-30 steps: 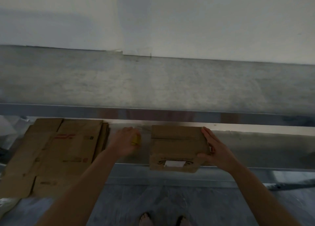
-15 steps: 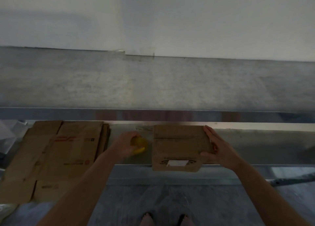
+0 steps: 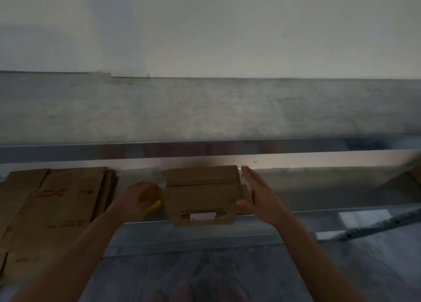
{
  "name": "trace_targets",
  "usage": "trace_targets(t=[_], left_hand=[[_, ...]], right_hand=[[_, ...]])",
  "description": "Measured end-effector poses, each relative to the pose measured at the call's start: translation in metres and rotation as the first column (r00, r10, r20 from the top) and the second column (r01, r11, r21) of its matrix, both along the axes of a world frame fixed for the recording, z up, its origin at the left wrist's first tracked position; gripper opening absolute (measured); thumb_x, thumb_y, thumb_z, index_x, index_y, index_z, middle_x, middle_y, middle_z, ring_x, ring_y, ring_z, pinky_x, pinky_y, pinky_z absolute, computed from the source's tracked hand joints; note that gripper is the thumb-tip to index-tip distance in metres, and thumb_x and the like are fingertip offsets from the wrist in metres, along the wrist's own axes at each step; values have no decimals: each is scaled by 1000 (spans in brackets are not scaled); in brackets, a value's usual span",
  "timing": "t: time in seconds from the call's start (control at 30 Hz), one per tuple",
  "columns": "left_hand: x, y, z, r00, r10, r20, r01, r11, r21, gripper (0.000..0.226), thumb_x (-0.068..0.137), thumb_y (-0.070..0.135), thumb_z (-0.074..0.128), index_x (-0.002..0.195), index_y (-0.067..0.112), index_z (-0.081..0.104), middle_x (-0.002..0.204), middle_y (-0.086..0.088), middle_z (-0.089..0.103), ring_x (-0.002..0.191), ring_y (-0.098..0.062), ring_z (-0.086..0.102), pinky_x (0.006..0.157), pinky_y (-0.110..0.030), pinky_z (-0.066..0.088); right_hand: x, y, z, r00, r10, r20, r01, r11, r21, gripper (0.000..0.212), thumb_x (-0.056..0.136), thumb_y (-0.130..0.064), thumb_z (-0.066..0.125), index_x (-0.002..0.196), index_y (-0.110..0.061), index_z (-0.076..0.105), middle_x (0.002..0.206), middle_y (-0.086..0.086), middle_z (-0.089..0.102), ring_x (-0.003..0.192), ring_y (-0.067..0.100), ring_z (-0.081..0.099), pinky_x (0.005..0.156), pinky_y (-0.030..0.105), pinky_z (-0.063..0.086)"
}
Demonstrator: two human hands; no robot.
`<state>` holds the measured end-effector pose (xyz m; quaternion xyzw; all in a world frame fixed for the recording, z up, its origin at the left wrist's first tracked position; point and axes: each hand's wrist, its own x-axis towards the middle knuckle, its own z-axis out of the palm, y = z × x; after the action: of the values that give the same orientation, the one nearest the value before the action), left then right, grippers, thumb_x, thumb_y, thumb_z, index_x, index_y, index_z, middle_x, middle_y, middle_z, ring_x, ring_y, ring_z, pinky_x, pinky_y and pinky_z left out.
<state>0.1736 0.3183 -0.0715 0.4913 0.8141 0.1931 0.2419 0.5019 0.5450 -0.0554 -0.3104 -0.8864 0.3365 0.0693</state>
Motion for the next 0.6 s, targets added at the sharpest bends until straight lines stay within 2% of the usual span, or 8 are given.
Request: trace_targets(t=[0.07, 0.13, 0.23, 0.37, 0.43, 0.5, 0.53, 0.6], left_hand=[[7, 3, 0, 999, 36, -3, -36, 999, 9, 39, 81, 17, 75, 118, 20, 61, 112, 0, 62, 94, -14, 57, 85, -23, 42], [12, 4, 3, 997, 75, 19, -75, 997, 12, 35, 81, 17, 76, 109, 30, 58, 103, 6, 62, 86, -4, 56, 76, -15, 41], [17, 3, 5, 988, 138, 67, -137, 990, -12, 33, 82, 19, 74, 102, 36, 54, 96, 13, 61, 83, 2, 57, 70, -14, 42], [18, 3, 3, 973, 211, 95, -209, 978, -26, 28, 84, 19, 72, 105, 31, 57, 96, 10, 61, 85, -10, 62, 74, -25, 51], [18, 5, 2, 967, 231, 105, -230, 973, -23, 27, 85, 17, 72, 106, 28, 58, 95, 7, 62, 82, -10, 62, 70, -20, 50], [18, 7, 0, 963, 241, 120, -241, 970, -13, 28, 84, 6, 70, 103, 22, 60, 94, 1, 63, 77, -7, 62, 61, -9, 48], [17, 7, 0, 960, 243, 141, -243, 970, -16, 29, 83, -1, 69, 103, 19, 60, 95, -3, 64, 77, -9, 63, 63, -10, 50], [16, 6, 0, 958, 237, 164, -233, 972, -41, 32, 80, -5, 70, 103, 15, 62, 98, -7, 66, 83, -19, 66, 77, -27, 56]], right_hand=[[21, 11, -14, 996, -89, 24, 88, 995, 45, 95, 79, -84, 27, 156, -30, 12, 163, -6, 12, 150, 18, 14, 120, 44, 25], [43, 24, -30, 968, -155, 199, 122, 978, 169, 89, 86, -76, 17, 156, -21, 18, 164, 0, 13, 152, 21, 5, 122, 48, 14], [64, 33, -59, 868, -226, 442, 104, 953, 283, 75, 98, -62, 22, 158, -21, 6, 166, 1, 1, 152, 25, -8, 122, 52, 4], [58, 31, -84, 843, -184, 505, 44, 960, 277, 68, 102, -55, 21, 158, -23, 0, 166, 4, -2, 151, 29, -12, 122, 52, -1], [52, 32, -90, 858, -223, 463, 93, 953, 288, 66, 103, -52, 25, 158, -20, 9, 165, 5, 8, 152, 29, -5, 123, 49, 0], [47, 34, -92, 878, -306, 368, 192, 929, 315, 60, 101, -51, 35, 151, -19, 31, 158, 4, 27, 150, 28, 13, 121, 43, 10], [45, 37, -92, 876, -345, 338, 231, 914, 335, 54, 99, -50, 40, 143, -19, 42, 150, 3, 37, 143, 26, 25, 117, 41, 21], [40, 43, -91, 853, -386, 352, 240, 888, 392, 41, 97, -45, 45, 127, -19, 53, 130, 2, 52, 122, 22, 44, 101, 36, 38]])
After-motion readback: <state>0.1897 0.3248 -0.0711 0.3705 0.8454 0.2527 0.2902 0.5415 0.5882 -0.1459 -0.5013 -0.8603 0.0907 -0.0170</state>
